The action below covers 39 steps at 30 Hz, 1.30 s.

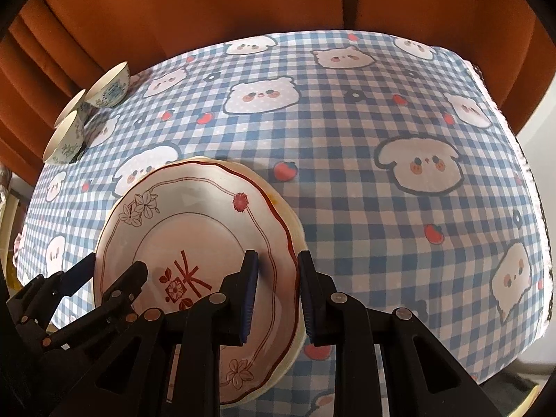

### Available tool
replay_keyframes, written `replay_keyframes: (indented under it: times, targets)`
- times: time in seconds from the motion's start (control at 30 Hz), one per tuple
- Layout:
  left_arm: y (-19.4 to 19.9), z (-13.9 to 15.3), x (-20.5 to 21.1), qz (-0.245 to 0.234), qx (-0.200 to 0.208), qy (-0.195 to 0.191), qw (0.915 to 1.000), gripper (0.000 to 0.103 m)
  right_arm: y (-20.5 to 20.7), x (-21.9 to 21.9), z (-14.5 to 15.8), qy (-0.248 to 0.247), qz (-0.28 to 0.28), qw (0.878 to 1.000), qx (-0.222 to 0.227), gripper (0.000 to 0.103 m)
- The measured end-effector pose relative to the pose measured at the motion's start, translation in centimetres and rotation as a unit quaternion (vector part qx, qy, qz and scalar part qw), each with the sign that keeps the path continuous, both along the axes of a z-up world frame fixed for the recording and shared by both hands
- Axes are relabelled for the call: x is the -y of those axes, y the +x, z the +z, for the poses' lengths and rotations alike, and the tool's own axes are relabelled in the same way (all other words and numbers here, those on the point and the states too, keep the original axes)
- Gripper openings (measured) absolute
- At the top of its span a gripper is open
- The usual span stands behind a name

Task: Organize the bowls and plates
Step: 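Lower the red-pattern plate onto the stack and open both grippers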

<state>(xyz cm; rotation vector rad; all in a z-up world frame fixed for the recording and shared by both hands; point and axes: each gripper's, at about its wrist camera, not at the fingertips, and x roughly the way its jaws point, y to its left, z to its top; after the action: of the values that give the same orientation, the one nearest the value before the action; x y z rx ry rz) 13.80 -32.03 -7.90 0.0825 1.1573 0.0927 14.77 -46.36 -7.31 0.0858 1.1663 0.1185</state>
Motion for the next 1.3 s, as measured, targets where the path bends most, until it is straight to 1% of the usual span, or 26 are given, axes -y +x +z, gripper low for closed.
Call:
replay_keyframes:
  times: [0.1,0.3,0.37,0.43,0.47,0.53,0.6,0.63,0.7,0.8,0.9,1.07,1.17,1.23,1.3]
  targets:
    - [0.1,-0.1,0.2,0.001,0.0,0.008,1.0,0.053,0.3,-0.3,0.0,-0.008,0.005,1.0,0.006,0.026]
    - [0.1,-0.1,0.1,0.001,-0.001,0.01,0.9999,0.054,0.3,-0.8,-0.1,-0.023,0.013,1.0,0.012,0.027]
    - [0.0,-0.1,0.0,-0.003,-0.004,0.01,0.9999,0.056,0.3,-1.0,-0.1,-0.026,0.014,0.999,0.012,0.029]
    - [-0.1,-0.1,-0.1,-0.01,-0.008,0.003,0.9999,0.063,0.4,-1.0,-0.1,-0.03,0.01,0.999,0.011,0.03]
    - [-0.1,-0.1,0.0,-0.014,-0.01,0.002,0.9998,0.064,0.4,-1.0,-0.1,-0.029,0.007,0.999,0.011,0.03]
    - [-0.2,-0.2,0.3,-0.025,-0.015,-0.002,0.9996,0.071,0.3,-1.1,-0.1,-0.026,0.001,1.0,0.011,0.037]
    - [-0.4,-0.2,0.4,-0.038,-0.019,-0.007,0.9991,0.075,0.3,-1.4,-0.2,-0.021,0.0,1.0,0.007,0.059]
    - [-0.5,-0.2,0.4,-0.042,-0.02,-0.011,0.9989,0.078,0.2,-1.5,-0.3,-0.02,-0.002,1.0,0.005,0.062]
    - [-0.6,-0.2,0.3,-0.051,-0.02,-0.021,0.9983,0.08,0.0,-1.9,-0.3,-0.023,-0.004,1.0,0.002,0.065]
    - [-0.8,-0.1,-0.3,-0.06,-0.018,-0.034,0.9975,0.082,-0.2,-2.5,-0.3,-0.029,-0.01,1.0,-0.002,0.067]
    - [-0.9,0.0,-1.3,-0.065,-0.012,-0.044,0.9968,0.082,-0.5,-3.2,-0.3,-0.048,-0.027,0.998,-0.004,0.068]
    - [-0.7,0.5,-3.3,-0.081,-0.003,-0.065,0.9945,0.082,-1.3,-4.1,0.2,-0.08,-0.081,0.993,-0.006,0.069]
    - [-0.7,1.1,-4.4,-0.102,0.001,-0.076,0.9919,0.082,-1.8,-4.7,0.8,-0.081,-0.103,0.991,-0.008,0.068]
    - [-0.9,1.3,-5.1,-0.109,0.003,-0.075,0.9912,0.082,-2.1,-5.8,1.3,-0.088,-0.11,0.99,-0.005,0.069]
    - [-1.0,1.7,-6.7,-0.113,0.003,-0.085,0.9899,0.082,-2.4,-7.2,2.0,-0.09,-0.112,0.99,0.0,0.069]
